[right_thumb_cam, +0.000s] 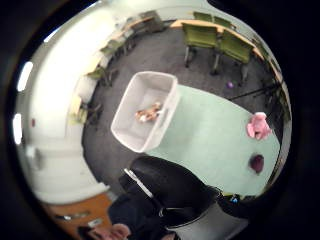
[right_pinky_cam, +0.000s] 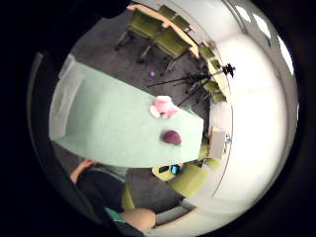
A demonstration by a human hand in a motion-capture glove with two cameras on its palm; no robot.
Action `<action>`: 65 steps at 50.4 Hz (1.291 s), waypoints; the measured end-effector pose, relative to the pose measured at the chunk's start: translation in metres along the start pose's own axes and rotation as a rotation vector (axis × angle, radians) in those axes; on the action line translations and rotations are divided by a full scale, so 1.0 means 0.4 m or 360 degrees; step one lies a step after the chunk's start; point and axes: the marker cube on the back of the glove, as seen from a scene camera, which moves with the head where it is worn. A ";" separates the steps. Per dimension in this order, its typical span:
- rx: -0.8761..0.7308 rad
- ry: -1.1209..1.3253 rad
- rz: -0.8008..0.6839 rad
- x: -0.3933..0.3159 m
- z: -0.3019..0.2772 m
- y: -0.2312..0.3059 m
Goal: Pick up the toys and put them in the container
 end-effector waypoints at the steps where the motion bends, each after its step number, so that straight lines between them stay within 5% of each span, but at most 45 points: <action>1: 0.0002 0.0055 0.0093 0.029 0.009 0.004; 13: -0.0056 0.0023 0.0520 0.487 0.172 0.177; 24: -0.0235 -0.0094 0.0700 0.814 0.493 0.324; 41: -0.0540 -0.0195 0.0873 0.900 0.805 0.472; 65: -0.0647 -0.0201 0.0814 0.860 0.854 0.520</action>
